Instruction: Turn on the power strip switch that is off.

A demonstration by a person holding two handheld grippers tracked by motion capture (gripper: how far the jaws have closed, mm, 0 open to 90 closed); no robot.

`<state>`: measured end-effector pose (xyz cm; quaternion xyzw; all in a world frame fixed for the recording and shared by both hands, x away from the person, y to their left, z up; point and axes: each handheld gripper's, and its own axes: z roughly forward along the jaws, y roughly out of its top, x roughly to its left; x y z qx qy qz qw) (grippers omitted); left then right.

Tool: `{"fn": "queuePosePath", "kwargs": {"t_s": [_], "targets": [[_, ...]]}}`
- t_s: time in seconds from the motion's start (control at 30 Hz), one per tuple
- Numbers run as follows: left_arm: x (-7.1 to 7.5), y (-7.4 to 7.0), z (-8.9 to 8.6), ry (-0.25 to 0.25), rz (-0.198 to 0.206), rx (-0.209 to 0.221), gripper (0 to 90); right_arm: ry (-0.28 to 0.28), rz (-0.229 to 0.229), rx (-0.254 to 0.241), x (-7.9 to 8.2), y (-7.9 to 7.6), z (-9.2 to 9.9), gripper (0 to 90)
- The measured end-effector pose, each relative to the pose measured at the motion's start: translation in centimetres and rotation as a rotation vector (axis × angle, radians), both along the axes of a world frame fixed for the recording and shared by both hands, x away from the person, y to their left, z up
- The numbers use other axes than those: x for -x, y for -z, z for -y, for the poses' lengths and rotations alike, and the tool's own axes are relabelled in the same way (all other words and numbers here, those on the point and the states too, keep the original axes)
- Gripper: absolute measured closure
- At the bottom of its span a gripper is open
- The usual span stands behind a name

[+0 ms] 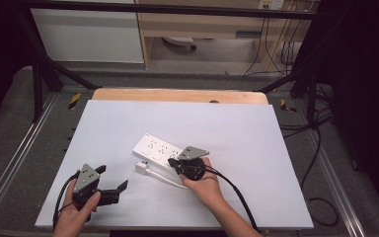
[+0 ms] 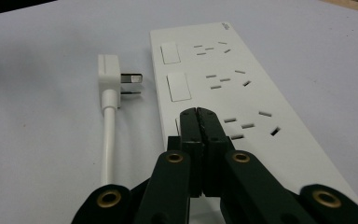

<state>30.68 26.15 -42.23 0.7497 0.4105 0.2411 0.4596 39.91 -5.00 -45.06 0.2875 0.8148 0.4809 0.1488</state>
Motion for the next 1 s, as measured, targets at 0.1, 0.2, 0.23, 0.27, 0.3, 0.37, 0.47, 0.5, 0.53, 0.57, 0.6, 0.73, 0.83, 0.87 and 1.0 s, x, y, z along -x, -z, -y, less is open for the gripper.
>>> {"fn": "queuePosePath", "kwargs": {"t_s": [0.1, 0.2, 0.23, 0.27, 0.3, 0.37, 0.47, 0.5, 0.53, 0.57, 0.6, 0.73, 0.83, 0.87, 1.0], "targets": [[-0.01, 0.00, -0.01, 0.001, 0.001, -0.002, 6.3, -0.001, 0.000, -0.001, -0.01, 0.01, 0.01, 90.0], [-0.01, 0.00, 0.00, 0.001, 0.001, -0.002, 6.3, 0.000, 0.001, -0.001, -0.01, 0.03, 0.00, 90.0], [0.00, 0.00, 0.00, 0.001, 0.000, -0.002, 6.3, 0.000, 0.001, -0.001, -0.01, 0.03, 0.00, 90.0], [0.00, 0.00, 0.00, 0.001, 0.000, -0.002, 6.3, 0.000, 0.000, -0.002, -0.01, 0.03, 0.00, 90.0], [0.00, 0.00, 0.00, 0.001, 0.001, -0.002, 6.3, -0.001, 0.002, -0.001, -0.01, 0.04, 0.00, 90.0], [0.00, 0.00, 0.00, 0.001, 0.000, -0.002, 6.3, 0.000, 0.002, -0.003, -0.01, 0.05, 0.01, 90.0], [0.00, 0.00, 0.02, 0.001, 0.001, -0.002, 6.3, -0.003, 0.003, -0.009, -0.04, 0.14, 0.05, 90.0], [0.00, 0.00, 0.02, 0.001, 0.001, -0.002, 6.3, -0.002, 0.004, -0.009, -0.03, 0.15, 0.04, 90.0], [0.01, 0.00, 0.02, 0.001, 0.001, -0.002, 6.3, -0.002, 0.004, -0.009, -0.03, 0.15, 0.04, 90.0], [0.01, -0.01, 0.02, 0.001, 0.001, -0.002, 6.3, -0.002, 0.008, -0.007, -0.01, 0.16, 0.02, 90.0], [0.01, -0.01, 0.02, 0.001, 0.001, -0.002, 6.3, -0.002, 0.008, -0.007, -0.01, 0.16, 0.02, 90.0], [0.00, 0.00, 0.04, 0.001, 0.000, -0.003, 6.3, 0.002, 0.013, -0.013, 0.10, 0.27, 0.04, 90.0], [0.00, 0.00, 0.05, 0.001, 0.000, -0.002, 6.3, 0.002, 0.016, -0.016, 0.10, 0.32, 0.07, 90.0], [0.01, 0.00, 0.05, 0.001, 0.000, -0.003, 6.3, 0.002, 0.018, -0.015, 0.12, 0.33, 0.07, 90.0], [0.01, 0.02, 0.06, 0.001, -0.001, -0.003, 6.3, 0.001, 0.018, -0.016, 0.11, 0.34, 0.08, 90.0]]}}
